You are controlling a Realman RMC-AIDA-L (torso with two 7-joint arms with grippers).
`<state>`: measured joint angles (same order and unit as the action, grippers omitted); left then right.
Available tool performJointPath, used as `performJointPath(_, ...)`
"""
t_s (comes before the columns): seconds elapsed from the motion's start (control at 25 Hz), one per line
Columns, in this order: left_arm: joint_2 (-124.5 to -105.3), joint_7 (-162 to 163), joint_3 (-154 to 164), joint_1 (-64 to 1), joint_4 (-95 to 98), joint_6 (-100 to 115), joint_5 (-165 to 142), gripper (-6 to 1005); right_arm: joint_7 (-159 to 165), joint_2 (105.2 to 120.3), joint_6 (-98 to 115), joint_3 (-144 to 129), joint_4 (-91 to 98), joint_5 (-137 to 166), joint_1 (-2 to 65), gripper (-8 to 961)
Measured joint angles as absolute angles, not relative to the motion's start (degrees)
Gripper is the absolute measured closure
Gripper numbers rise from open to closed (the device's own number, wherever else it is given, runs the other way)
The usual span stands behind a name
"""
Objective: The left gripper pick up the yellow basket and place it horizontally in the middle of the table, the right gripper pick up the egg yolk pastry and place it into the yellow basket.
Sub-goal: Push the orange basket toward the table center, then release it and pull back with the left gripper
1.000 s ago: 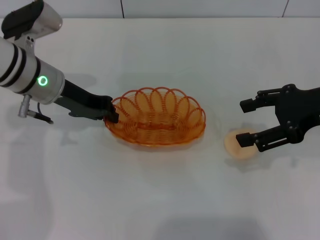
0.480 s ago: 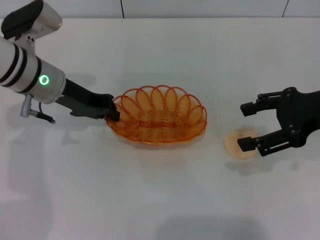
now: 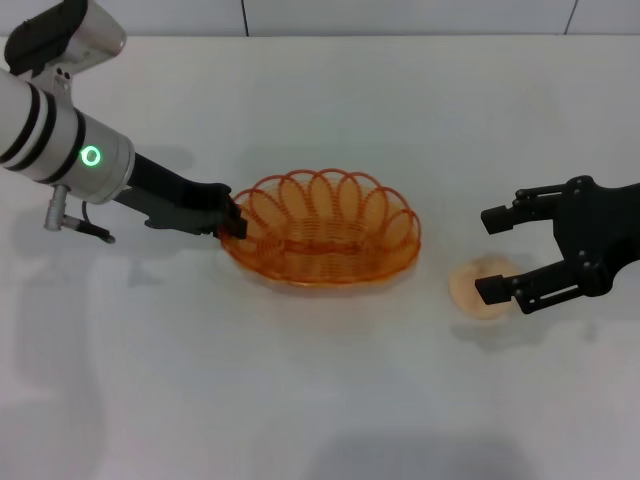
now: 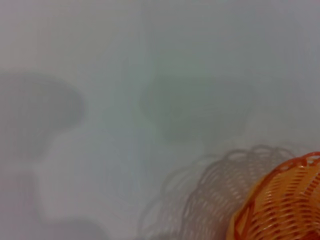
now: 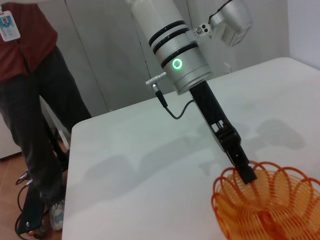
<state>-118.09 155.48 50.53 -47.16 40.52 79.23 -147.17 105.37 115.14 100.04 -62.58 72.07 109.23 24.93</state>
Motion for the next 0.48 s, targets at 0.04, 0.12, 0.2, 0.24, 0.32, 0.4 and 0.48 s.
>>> performJointPath(0.04, -118.07, 155.5, 50.5, -47.1, 40.5, 79.3, -146.6, 857, 105.4, 115.13, 100.0, -62.6, 72.1, 109.2, 25.0, 107)
performJointPath(0.12, -118.00, 155.5, 50.5, -46.9, 40.5, 79.3, -145.6, 856, 105.4, 115.14, 100.0, -62.6, 72.1, 109.2, 25.0, 108)
performJointPath(0.2, -117.96, 155.5, 50.5, -46.7, 40.5, 79.3, -145.0, 855, 105.4, 115.14, 100.0, -62.5, 72.1, 109.2, 25.1, 110)
performJointPath(0.24, -117.95, 155.5, 50.5, -46.6, 40.5, 79.3, -144.9, 814, 105.4, 115.14, 100.0, -62.5, 72.1, 109.2, 25.1, 110)
performJointPath(0.32, -117.93, 155.4, 50.5, -46.6, 40.5, 79.3, -144.7, 733, 105.4, 115.14, 99.9, -62.5, 72.1, 109.2, 25.2, 112)
performJointPath(0.4, -117.82, 155.4, 50.5, -46.3, 40.6, 79.3, -144.6, 651, 105.4, 115.11, 99.7, -62.4, 72.1, 109.2, 25.2, 113)
performJointPath(0.48, -117.63, 155.4, 50.4, -46.0, 40.9, 79.3, -144.6, 569, 105.4, 115.08, 99.6, -62.2, 72.1, 109.2, 25.2, 114)
